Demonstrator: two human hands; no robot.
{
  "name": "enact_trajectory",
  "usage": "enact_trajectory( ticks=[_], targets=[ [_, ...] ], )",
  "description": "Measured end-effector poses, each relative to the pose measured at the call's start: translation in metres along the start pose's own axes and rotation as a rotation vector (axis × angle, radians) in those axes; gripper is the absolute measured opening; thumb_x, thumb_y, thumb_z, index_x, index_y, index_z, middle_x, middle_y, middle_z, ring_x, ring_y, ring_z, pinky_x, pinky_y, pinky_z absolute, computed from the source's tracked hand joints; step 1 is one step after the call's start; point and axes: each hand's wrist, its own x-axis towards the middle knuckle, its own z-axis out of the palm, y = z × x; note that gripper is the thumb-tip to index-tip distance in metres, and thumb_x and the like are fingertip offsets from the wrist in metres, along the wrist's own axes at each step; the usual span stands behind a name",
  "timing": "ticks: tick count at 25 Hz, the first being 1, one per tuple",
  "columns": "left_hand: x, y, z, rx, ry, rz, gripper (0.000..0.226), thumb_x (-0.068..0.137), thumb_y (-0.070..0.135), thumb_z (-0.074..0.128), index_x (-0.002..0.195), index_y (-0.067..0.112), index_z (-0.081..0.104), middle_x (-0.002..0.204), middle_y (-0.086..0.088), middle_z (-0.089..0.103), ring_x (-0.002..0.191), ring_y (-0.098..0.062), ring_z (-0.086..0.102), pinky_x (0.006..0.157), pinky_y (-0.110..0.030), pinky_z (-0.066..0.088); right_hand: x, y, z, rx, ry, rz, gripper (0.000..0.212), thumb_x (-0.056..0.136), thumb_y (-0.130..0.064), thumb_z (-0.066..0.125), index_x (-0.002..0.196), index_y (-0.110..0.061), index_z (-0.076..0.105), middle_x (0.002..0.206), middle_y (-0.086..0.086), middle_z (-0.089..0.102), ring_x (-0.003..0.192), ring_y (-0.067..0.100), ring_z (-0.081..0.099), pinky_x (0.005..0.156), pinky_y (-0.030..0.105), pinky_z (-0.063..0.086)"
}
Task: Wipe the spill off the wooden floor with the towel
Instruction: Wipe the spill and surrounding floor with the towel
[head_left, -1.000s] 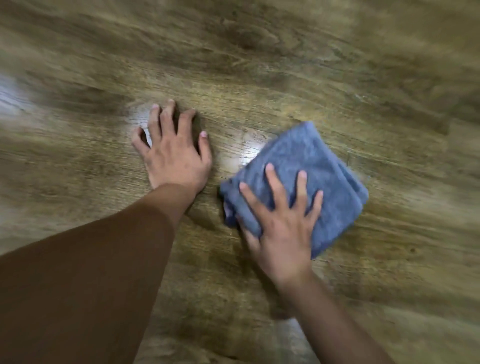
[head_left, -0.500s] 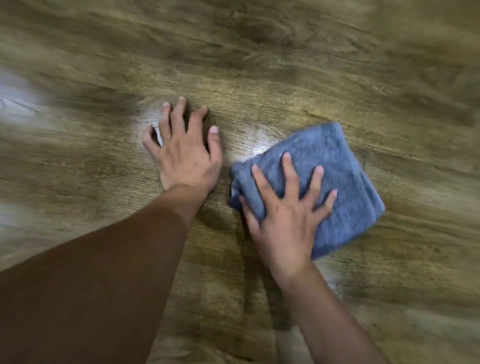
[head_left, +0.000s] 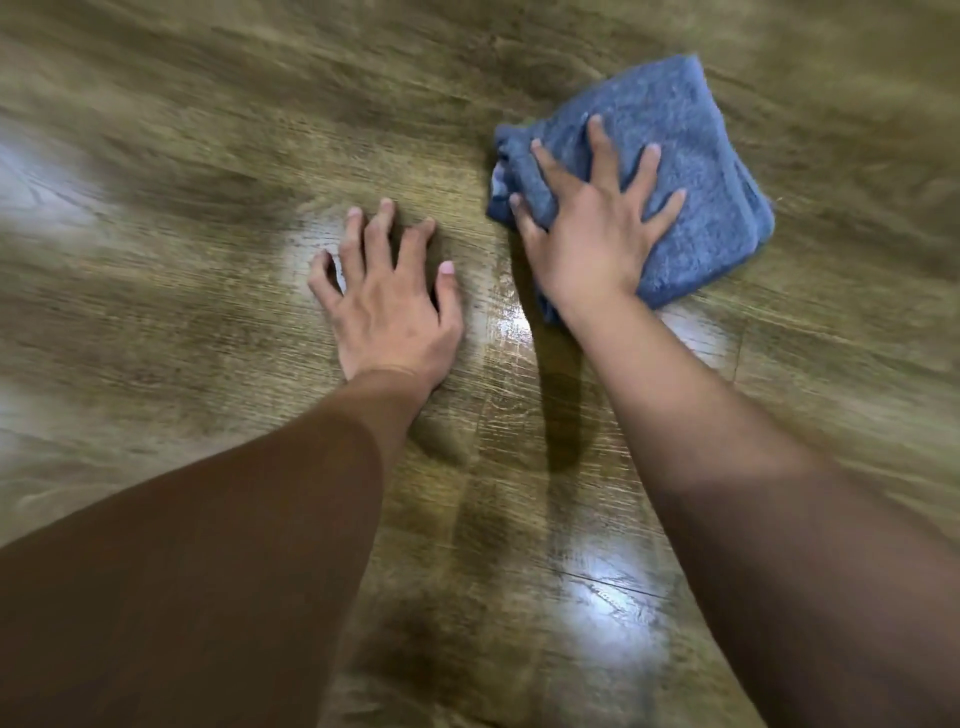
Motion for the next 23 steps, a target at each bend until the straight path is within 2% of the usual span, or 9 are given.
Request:
enact_trajectory(
  ticks=[4, 8, 12, 17, 23],
  targets=[
    [0.000, -0.001, -0.002, -0.069, 0.007, -0.004, 0.059, 0.099, 0.056, 0.024, 0.141, 0.028, 0.054, 0.162, -0.004, 0.037, 0.154, -0.027, 0.019, 0.119, -0.057, 0.010, -0.064, 0.005, 0.000, -0.010, 0.000, -0.053, 0.057, 0.091, -0.057, 0.054, 0.146, -0.052, 0.039, 0.167, -0.007, 0.014, 0.150, 0.045, 0.005, 0.113, 0.073, 0.005],
    [-0.001, -0.001, -0.003, -0.096, 0.006, -0.016, 0.065, 0.095, 0.064, 0.023, 0.139, 0.029, 0.057, 0.161, -0.003, 0.038, 0.154, -0.026, 0.020, 0.119, -0.054, 0.007, -0.170, 0.013, 0.008, -0.016, 0.002, -0.059, 0.069, 0.080, -0.050, 0.064, 0.146, -0.049, 0.043, 0.166, -0.003, 0.020, 0.148, 0.049, 0.011, 0.110, 0.076, 0.011],
    [0.000, -0.002, -0.002, -0.106, -0.006, -0.015, 0.062, 0.096, 0.057, 0.024, 0.141, 0.029, 0.056, 0.162, -0.003, 0.037, 0.154, -0.026, 0.019, 0.119, -0.054, 0.007, -0.244, 0.013, 0.016, -0.023, -0.017, -0.095, 0.065, 0.080, -0.052, 0.054, 0.145, -0.046, 0.046, 0.165, 0.001, 0.025, 0.147, 0.052, 0.014, 0.109, 0.077, 0.012],
    [0.000, -0.003, -0.006, -0.149, 0.003, -0.030, 0.060, 0.085, 0.037, 0.035, 0.140, 0.031, 0.059, 0.163, -0.001, 0.037, 0.155, -0.023, 0.019, 0.122, -0.053, 0.008, -0.221, 0.007, 0.014, -0.033, -0.026, -0.079, 0.065, 0.080, -0.058, 0.047, 0.144, -0.047, 0.045, 0.163, 0.002, 0.026, 0.146, 0.053, 0.014, 0.106, 0.079, 0.012],
    [0.001, -0.003, -0.010, -0.148, 0.005, -0.030, 0.068, 0.076, 0.039, 0.034, 0.139, 0.032, 0.060, 0.162, 0.002, 0.039, 0.155, -0.021, 0.020, 0.123, -0.050, 0.008, -0.090, -0.031, 0.017, -0.011, 0.055, 0.062, 0.060, 0.084, -0.064, 0.046, 0.141, -0.050, 0.046, 0.164, 0.001, 0.024, 0.146, 0.052, 0.013, 0.109, 0.077, 0.008]
  ],
)
